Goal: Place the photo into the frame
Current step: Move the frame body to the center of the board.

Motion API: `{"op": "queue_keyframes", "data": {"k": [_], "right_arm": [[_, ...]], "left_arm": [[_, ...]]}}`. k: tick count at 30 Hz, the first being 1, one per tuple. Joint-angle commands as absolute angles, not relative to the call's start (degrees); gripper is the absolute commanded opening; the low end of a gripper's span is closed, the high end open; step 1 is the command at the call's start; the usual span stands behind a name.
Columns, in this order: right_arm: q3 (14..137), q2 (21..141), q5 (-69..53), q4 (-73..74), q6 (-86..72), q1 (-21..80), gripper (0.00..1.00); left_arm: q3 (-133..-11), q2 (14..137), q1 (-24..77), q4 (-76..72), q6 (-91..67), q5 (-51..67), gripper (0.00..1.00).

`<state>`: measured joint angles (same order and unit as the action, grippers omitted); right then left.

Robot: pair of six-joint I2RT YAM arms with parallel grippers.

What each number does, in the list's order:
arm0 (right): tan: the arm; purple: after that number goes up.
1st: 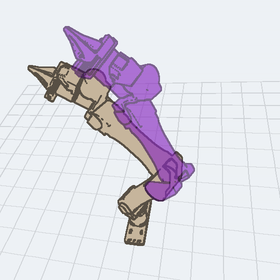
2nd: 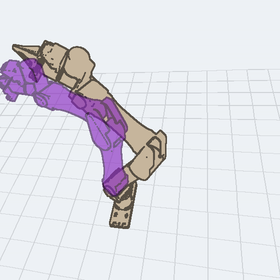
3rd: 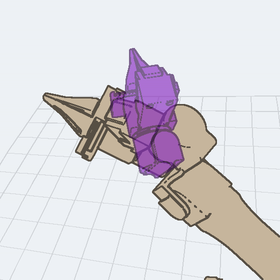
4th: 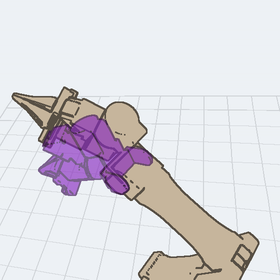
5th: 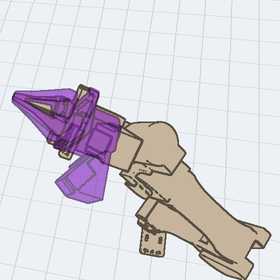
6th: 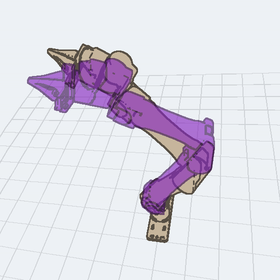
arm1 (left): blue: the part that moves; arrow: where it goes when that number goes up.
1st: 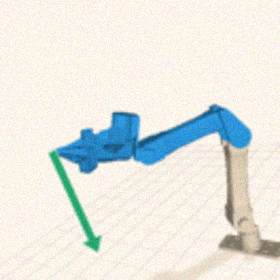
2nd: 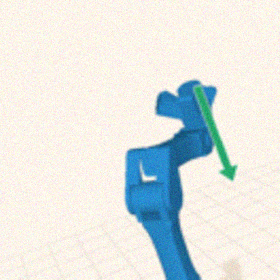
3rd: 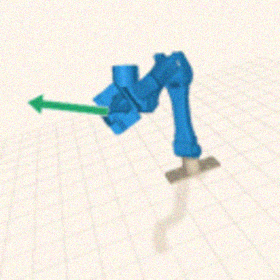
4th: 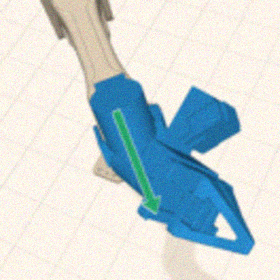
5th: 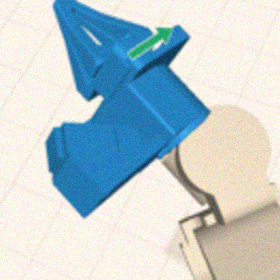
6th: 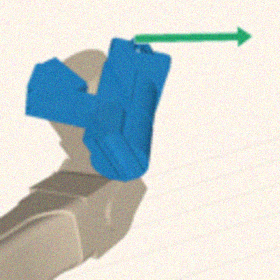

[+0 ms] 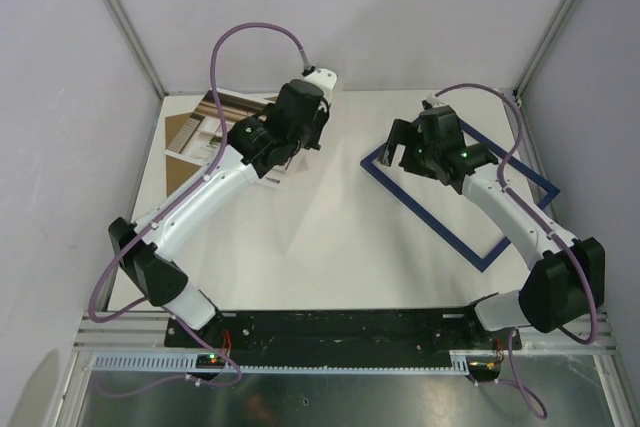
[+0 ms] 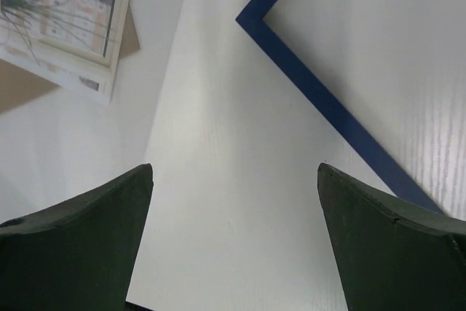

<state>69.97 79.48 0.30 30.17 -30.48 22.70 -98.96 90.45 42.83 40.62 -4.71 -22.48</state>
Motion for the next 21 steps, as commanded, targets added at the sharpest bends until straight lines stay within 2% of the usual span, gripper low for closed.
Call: {"op": "queue_keyframes", "data": {"k": [1, 10, 17, 21], "right_arm": [[68.79, 80.65, -1.12, 25.8, -32.47, 25.26, 0.99], [68.29, 83.28, -0.6, 23.59, -33.75, 30.02, 0.99], [68.29, 84.01, -0.68, 22.66, -33.91, 30.76, 0.99], [68.29, 84.04, -0.66, 22.55, -34.01, 30.92, 0.99]], "left_arm": [[-96.26, 89.48, 41.5, 40.57, -9.6, -20.22, 0.0], [-92.07, 88.31, 40.51, 40.88, -11.37, -18.77, 0.0], [-91.56, 88.31, 39.43, 42.77, -11.35, -20.92, 0.22], [-92.1, 88.76, 39.14, 43.2, -11.1, -21.43, 0.29]]}}
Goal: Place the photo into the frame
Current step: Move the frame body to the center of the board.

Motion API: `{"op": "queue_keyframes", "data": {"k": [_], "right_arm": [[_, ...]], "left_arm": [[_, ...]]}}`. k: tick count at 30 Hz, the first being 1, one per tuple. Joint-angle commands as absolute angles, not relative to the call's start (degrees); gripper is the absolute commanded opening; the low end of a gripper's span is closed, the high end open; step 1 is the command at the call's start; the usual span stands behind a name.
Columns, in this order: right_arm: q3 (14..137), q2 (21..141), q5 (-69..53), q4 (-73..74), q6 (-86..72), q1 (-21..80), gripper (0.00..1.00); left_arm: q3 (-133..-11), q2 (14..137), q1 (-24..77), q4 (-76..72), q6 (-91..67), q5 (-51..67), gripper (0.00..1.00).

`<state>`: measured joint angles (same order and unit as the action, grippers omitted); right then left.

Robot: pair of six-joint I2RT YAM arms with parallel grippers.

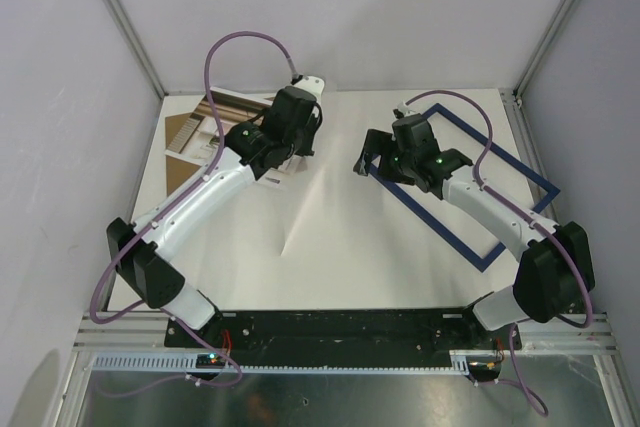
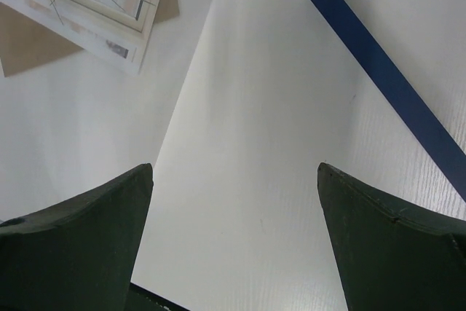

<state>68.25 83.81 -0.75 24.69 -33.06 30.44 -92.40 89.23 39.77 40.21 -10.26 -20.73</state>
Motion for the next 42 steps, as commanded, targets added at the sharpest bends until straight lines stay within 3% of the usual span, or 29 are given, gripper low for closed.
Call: {"op": "queue_keyframes", "data": {"k": [1, 11, 16, 24, 42], "right_arm": [[68.29, 84.03, -0.64, 22.52, -34.01, 30.93, 0.99], [68.29, 84.18, -0.04, 23.47, -32.85, 30.55, 0.99], [68.29, 83.67, 1.69, 24.53, -31.64, 29.2, 0.99], [68.29, 83.43, 1.47, 25.19, -31.17, 28.88, 0.99], [68.29, 82.59, 2.5, 26.76, -30.24, 28.84, 0.99]], "left_arm": [[-92.41, 88.9, 39.04, 43.31, -11.04, -21.62, 0.29], [-95.25, 91.14, 38.3, 44.83, -10.35, -21.32, 0.25], [-98.09, 91.8, 37.8, 46.72, -9.68, -20.25, 0.35], [-102.52, 93.46, 37.42, 49.45, -8.82, -19.33, 0.37], [-106.78, 95.49, 37.3, 52.2, -7.55, -20.1, 0.25]]}}
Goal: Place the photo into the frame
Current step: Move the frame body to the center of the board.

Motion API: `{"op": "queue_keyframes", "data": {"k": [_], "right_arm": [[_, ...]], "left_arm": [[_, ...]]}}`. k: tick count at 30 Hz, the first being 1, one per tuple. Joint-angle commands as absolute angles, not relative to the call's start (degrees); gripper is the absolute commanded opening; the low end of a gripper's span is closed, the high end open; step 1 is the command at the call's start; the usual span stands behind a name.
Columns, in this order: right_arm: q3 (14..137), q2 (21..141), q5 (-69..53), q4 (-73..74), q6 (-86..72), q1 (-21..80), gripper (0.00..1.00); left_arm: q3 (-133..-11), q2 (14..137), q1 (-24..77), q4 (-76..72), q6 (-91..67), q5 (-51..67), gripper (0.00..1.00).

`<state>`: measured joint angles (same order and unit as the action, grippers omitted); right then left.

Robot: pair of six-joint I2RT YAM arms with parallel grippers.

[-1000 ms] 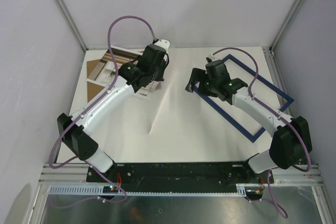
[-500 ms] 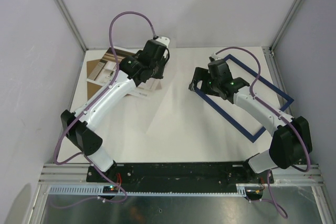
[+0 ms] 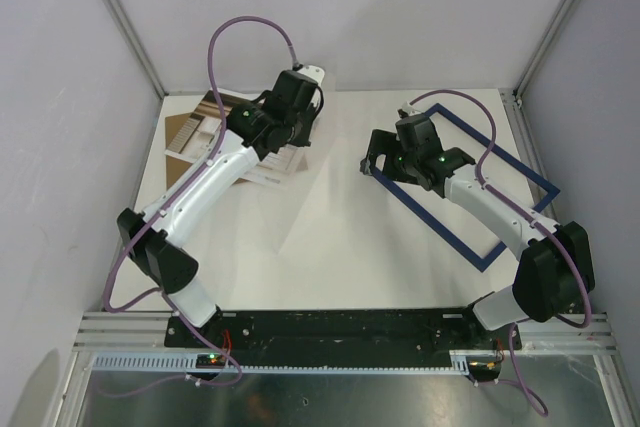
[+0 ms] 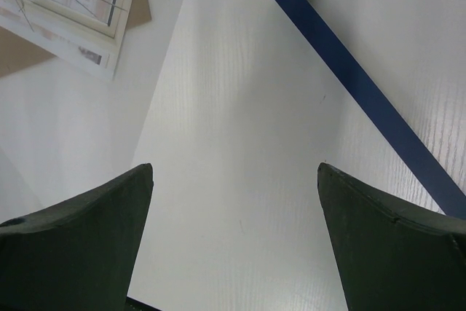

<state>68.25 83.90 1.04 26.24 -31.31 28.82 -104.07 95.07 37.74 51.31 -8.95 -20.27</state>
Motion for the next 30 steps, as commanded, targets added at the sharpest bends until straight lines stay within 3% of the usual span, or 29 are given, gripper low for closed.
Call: {"op": "queue_keyframes", "data": {"k": [1, 5, 11, 20, 30], "right_arm": [[68.29, 82.52, 2.7, 26.92, -30.15, 28.83, 0.99], [68.29, 82.33, 3.71, 27.64, -29.65, 28.76, 0.99], [68.29, 82.23, 6.08, 29.35, -27.99, 28.06, 0.99], [65.06, 86.76, 5.89, 24.36, -17.06, 25.11, 0.97], [56.85, 92.89, 4.63, 14.81, -8.99, 20.99, 0.96]], "left_arm": [[-106.83, 95.6, 37.33, 52.29, -7.42, -20.11, 0.24], [-106.82, 96.14, 37.27, 52.7, -6.88, -20.61, 0.19], [-108.3, 96.27, 37.35, 52.9, -7.43, -23.79, 0.01], [-117.93, 93.12, 37.33, 52.7, -11.5, -29.89, 0.0], [-117.79, 87.96, 37.3, 50.48, -14.15, -29.34, 0.0]]}}
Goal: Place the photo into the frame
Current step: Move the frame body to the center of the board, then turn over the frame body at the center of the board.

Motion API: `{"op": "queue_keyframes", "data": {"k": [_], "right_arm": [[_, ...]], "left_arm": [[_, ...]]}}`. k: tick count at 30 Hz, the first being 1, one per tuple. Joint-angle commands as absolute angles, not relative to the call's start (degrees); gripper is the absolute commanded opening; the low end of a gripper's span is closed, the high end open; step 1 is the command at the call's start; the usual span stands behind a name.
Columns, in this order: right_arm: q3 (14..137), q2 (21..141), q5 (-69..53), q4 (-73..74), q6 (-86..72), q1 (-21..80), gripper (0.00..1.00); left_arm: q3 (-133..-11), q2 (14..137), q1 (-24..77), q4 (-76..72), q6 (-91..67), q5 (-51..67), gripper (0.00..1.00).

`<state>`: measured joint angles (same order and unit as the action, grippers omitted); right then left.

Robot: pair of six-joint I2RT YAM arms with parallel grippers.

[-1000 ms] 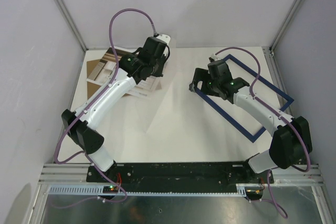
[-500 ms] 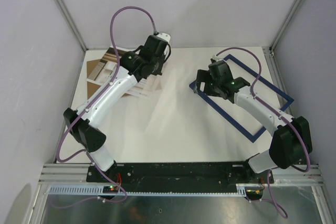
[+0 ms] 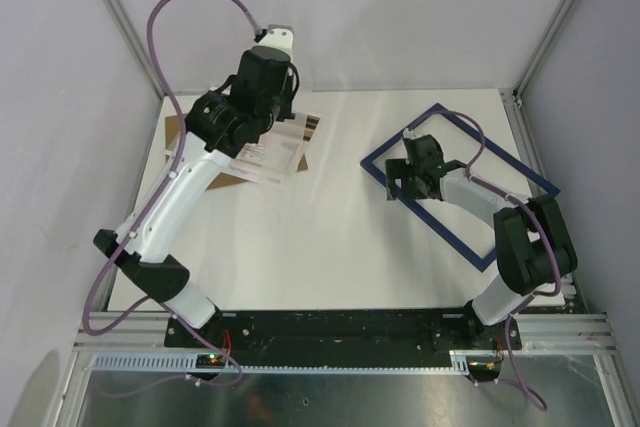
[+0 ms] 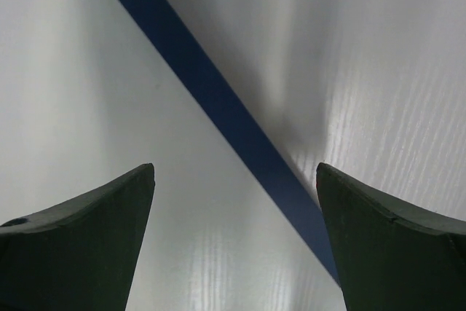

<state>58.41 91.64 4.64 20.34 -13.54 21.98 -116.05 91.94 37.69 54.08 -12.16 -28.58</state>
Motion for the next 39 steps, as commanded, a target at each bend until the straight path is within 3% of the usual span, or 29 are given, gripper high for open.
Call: {"op": "queue_keyframes", "data": {"k": [1, 6, 17, 25, 27, 33, 39], "right_arm": [[56.02, 93.16, 4.69, 14.22, -8.76, 20.73, 0.96], [53.97, 95.02, 2.65, 13.4, -8.28, 19.63, 0.9], [54.1, 97.84, -4.7, 11.33, -15.17, 22.57, 0.67], [66.34, 106.79, -0.62, 14.49, -29.88, 31.18, 0.54], [70.55, 109.23, 2.33, 16.32, -31.57, 32.58, 0.54], [74.71, 109.32, 4.48, 19.8, -28.15, 33.04, 0.73], [74.03, 107.5, 6.82, 25.73, -20.17, 36.31, 0.75]], "left_arm": [[-117.56, 87.57, 37.28, 50.29, -14.15, -29.13, 0.0], [-116.35, 85.82, 37.32, 49.28, -13.68, -28.75, 0.0], [-114.43, 84.12, 37.2, 48.39, -13.31, -29.65, 0.0], [-114.11, 84.38, 36.81, 48.07, -13.57, -29.98, 0.0], [-114.02, 84.35, 36.78, 48.12, -13.61, -29.91, 0.0], [-113.55, 83.69, 36.63, 48.16, -13.39, -30.53, 0.0], [-114.25, 83.85, 36.49, 48.16, -13.09, -30.8, 0.0]]}}
